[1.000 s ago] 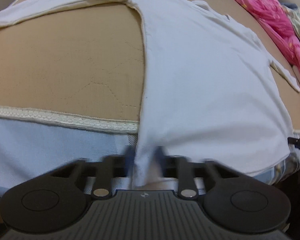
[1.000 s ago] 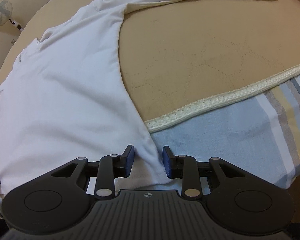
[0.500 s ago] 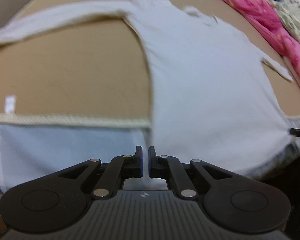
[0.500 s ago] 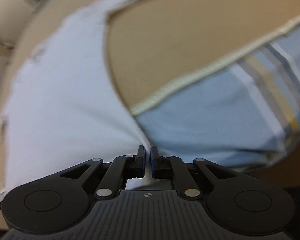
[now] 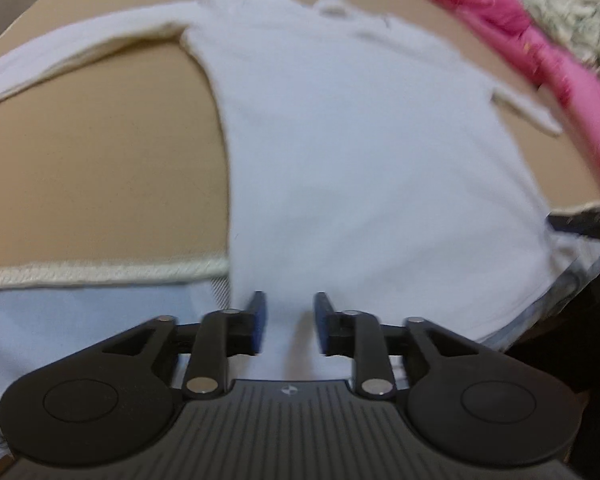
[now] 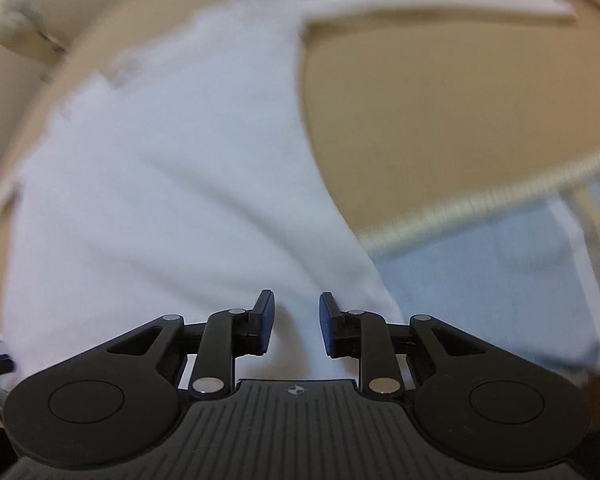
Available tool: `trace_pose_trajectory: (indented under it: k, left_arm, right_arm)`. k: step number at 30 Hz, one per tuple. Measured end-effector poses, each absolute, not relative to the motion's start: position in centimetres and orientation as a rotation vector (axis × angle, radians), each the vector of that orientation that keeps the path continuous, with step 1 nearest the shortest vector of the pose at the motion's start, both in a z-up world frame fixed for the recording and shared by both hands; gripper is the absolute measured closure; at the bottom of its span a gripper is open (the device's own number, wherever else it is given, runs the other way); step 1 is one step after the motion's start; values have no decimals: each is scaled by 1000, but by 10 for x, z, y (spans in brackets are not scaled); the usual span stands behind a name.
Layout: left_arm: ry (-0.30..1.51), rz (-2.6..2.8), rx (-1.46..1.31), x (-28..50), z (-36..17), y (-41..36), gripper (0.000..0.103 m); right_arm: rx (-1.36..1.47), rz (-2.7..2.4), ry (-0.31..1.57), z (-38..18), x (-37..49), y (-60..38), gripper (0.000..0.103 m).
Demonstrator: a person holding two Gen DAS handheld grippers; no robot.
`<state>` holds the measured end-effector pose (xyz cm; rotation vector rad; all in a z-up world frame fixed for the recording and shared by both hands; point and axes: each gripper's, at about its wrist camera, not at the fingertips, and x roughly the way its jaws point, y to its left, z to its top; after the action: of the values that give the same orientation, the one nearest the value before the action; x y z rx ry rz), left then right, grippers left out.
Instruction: Fold small clothes
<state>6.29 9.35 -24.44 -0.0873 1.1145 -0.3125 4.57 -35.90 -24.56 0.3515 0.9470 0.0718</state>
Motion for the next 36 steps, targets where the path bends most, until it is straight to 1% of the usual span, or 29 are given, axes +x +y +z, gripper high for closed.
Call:
trace_pose_trajectory:
  k: [1, 2, 3, 5, 7, 9, 11, 13, 20, 26, 28, 31, 33, 35, 36]
  left_arm:
    - [1119, -305, -85, 64, -246, 93, 53]
    - [1136, -295, -69, 65, -250, 91, 49]
    - [1157, -293, -49, 64, -254, 89, 49]
    - [1154, -287, -26, 63, -253, 82, 49]
    - [1093, -292, -52, 63, -244, 82, 46]
    - [1015, -287, -81, 59, -231, 89, 29]
    - [933, -255, -72, 56, -220, 92, 20]
    - [875, -228, -43, 53, -212, 92, 19]
    - [767, -211, -68, 42, -189, 92, 19]
    - [619, -115, -35, 49, -149, 101, 19]
    - [575, -83, -21, 59, -138, 102, 19]
    - [522, -44, -9, 83, -122, 106, 19]
    - [512, -41, -44, 101, -114, 113, 19]
    - [508, -34, -87, 118, -109, 122, 18]
    - [502, -28, -89, 126, -107, 125, 18]
  right_arm:
    - [337, 55, 972, -249, 47, -358, 70]
    - [318, 32, 1019, -257, 48, -356, 69]
    - [295, 25, 1062, -263, 51, -352, 68]
    - [260, 24, 1029, -257, 52, -346, 68]
    - [246, 46, 922, -243, 48, -349, 68]
    - [255, 57, 832, -227, 44, -349, 68]
    - [285, 66, 749, -217, 37, -356, 67]
    - [283, 54, 683, -206, 36, -358, 64]
    - [252, 75, 447, -169, 27, -367, 64]
    - [160, 173, 232, -105, 26, -390, 64]
    - [134, 206, 227, -95, 33, -398, 64]
    - [103, 182, 226, -107, 50, -407, 64]
    - [145, 152, 254, -126, 62, -415, 64]
    - [119, 107, 356, -139, 79, -410, 64]
    - [108, 87, 346, -140, 82, -408, 65]
